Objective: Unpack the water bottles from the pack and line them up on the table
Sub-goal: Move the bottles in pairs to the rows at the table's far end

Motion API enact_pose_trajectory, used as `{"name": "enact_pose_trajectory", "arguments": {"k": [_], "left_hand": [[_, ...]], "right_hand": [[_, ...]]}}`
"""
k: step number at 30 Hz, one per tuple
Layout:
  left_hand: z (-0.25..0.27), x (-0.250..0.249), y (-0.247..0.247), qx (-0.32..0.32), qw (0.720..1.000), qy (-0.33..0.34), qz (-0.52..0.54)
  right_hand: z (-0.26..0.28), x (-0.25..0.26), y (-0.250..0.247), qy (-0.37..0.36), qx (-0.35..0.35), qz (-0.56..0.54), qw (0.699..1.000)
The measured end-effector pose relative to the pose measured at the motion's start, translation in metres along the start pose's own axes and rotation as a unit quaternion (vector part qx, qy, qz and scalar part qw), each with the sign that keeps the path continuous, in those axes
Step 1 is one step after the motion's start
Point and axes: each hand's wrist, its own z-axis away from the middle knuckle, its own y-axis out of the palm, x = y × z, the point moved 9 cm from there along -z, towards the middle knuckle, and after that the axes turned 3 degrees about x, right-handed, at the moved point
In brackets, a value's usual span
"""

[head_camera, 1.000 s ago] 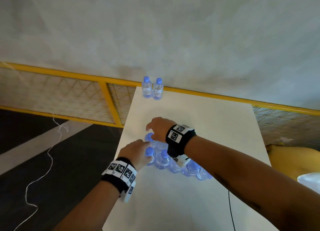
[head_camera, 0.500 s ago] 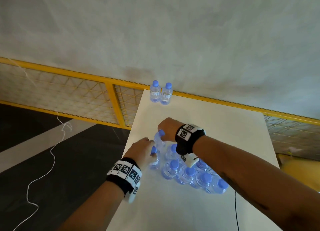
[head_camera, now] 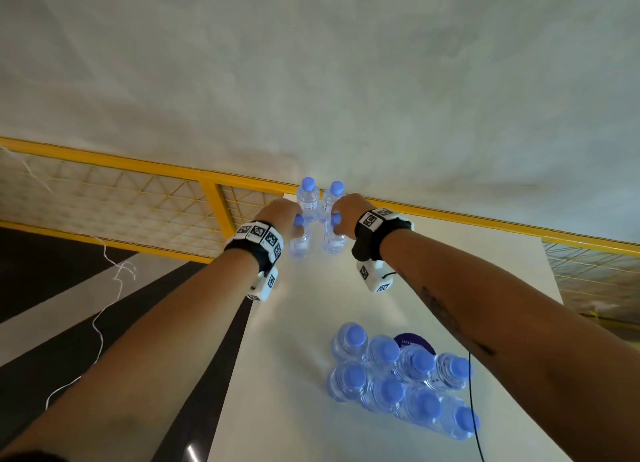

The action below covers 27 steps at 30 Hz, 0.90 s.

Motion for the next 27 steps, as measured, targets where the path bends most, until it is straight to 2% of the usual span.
{"name": "enact_pose_trajectory", "arguments": {"k": [4, 10, 19, 27], "left_hand": [[-0.039, -0.002, -0.001, 0.016, 0.999, -0.001, -0.032], [-0.066, -0.004, 0.010, 0.028, 0.998, -0.023, -0.056], [-0.077, 0.003, 0.008, -0.022, 0.999, -0.009, -0.030], [-0.068, -0.002, 0.004, -0.011, 0.999, -0.003, -0.037]], "right_hand": [[-0.017, -0.004, 0.003, 0.008, -0.027, -0.041, 0.999], [-0.033, -0.009, 0.008, 0.010, -0.069, -0.077, 0.995], [-0.036, -0.008, 0.002, 0.026, -0.097, -0.115, 0.988], [-0.025, -0.008, 0.003, 0.042, -0.079, -0.145, 0.985]]}}
